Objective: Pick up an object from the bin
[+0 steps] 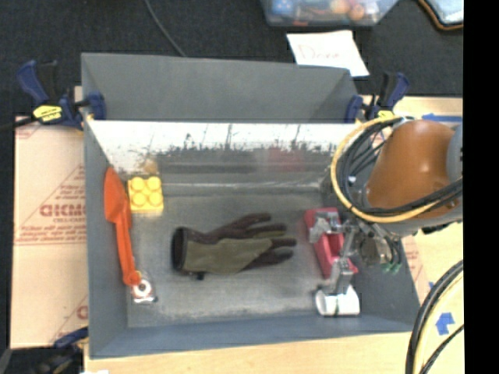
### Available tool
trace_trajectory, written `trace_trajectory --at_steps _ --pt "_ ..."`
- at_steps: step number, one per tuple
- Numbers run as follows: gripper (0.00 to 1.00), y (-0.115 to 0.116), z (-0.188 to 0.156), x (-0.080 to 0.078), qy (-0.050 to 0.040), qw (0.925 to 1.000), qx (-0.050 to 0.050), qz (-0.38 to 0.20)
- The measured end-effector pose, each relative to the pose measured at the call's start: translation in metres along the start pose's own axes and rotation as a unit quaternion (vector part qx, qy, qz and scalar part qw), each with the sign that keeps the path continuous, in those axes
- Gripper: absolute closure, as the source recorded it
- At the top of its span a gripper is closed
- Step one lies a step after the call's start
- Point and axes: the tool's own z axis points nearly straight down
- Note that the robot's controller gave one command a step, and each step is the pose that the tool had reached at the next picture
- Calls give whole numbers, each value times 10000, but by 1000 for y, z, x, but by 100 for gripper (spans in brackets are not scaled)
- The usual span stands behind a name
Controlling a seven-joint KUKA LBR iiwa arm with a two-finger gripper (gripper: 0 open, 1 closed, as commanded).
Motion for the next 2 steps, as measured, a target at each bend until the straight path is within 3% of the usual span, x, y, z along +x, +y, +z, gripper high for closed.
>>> trace_trajectory --at_steps 1,2 --pt "0 0 -4 -2 -38 10000 6 -26" --pt "0 74 98 -64 -65 9901 17 -1404"
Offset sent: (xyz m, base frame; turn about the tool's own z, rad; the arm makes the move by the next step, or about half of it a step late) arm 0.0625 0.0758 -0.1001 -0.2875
